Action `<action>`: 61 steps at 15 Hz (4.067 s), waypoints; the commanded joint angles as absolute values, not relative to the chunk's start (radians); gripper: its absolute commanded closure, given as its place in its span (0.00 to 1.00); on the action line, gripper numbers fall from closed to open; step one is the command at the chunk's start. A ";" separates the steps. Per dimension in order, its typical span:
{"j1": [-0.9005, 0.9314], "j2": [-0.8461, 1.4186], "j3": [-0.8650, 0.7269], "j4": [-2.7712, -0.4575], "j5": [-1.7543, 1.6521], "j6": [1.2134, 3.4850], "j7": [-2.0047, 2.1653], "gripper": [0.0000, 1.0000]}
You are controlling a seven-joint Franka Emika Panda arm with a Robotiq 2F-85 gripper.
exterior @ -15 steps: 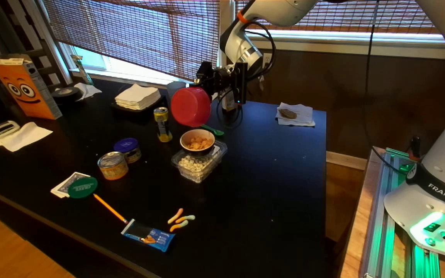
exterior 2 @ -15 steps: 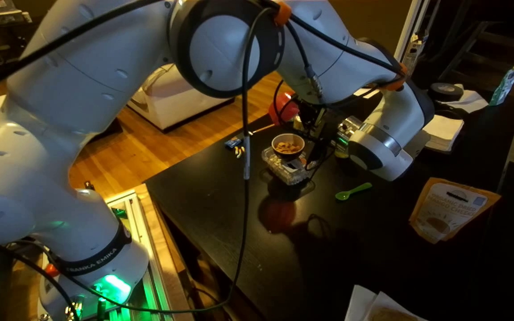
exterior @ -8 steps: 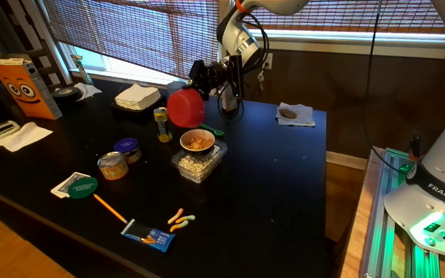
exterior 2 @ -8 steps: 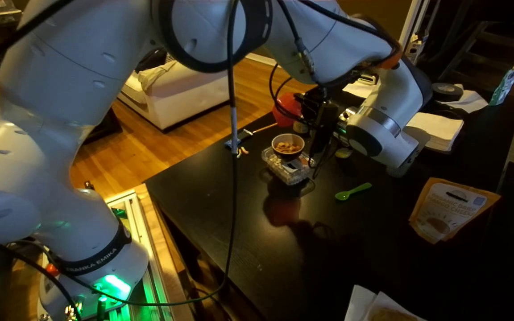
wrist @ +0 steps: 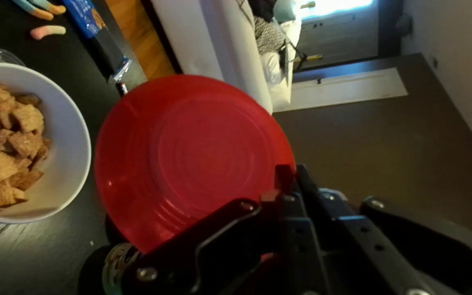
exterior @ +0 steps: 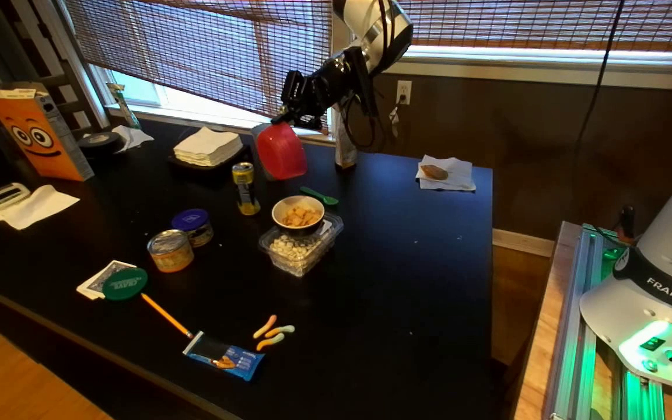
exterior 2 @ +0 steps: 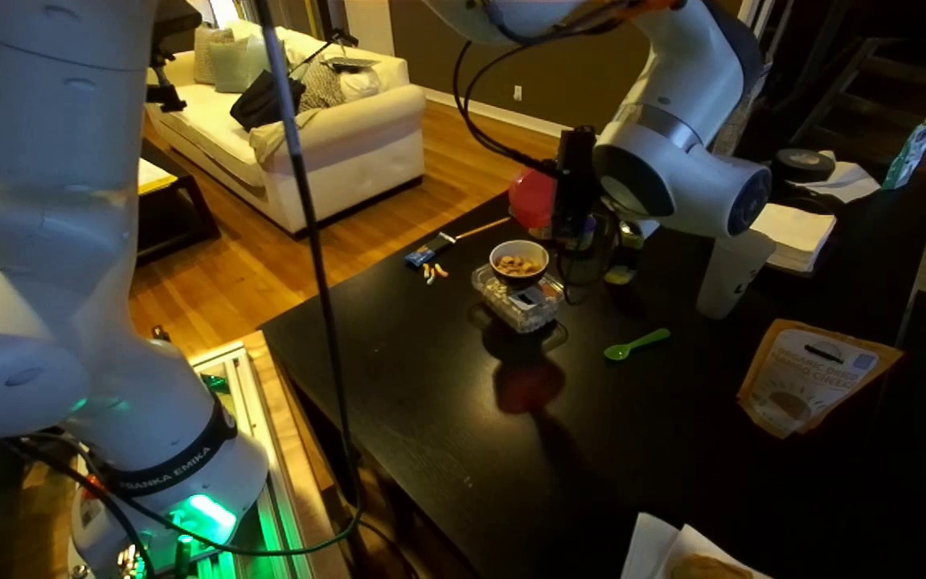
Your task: Pour the contents of the orange bowl into the ceramic bowl
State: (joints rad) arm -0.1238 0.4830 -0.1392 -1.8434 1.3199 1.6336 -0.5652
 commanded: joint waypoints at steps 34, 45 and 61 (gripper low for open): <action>-0.018 0.665 -0.255 -1.824 0.008 2.076 0.738 0.99; -0.071 0.703 -0.263 -1.848 0.031 2.427 0.601 0.99; -0.062 0.580 -0.259 -1.910 0.045 2.370 0.489 0.23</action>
State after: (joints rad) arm -0.0821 0.6886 -0.2574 -1.8367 0.0442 2.3932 0.4914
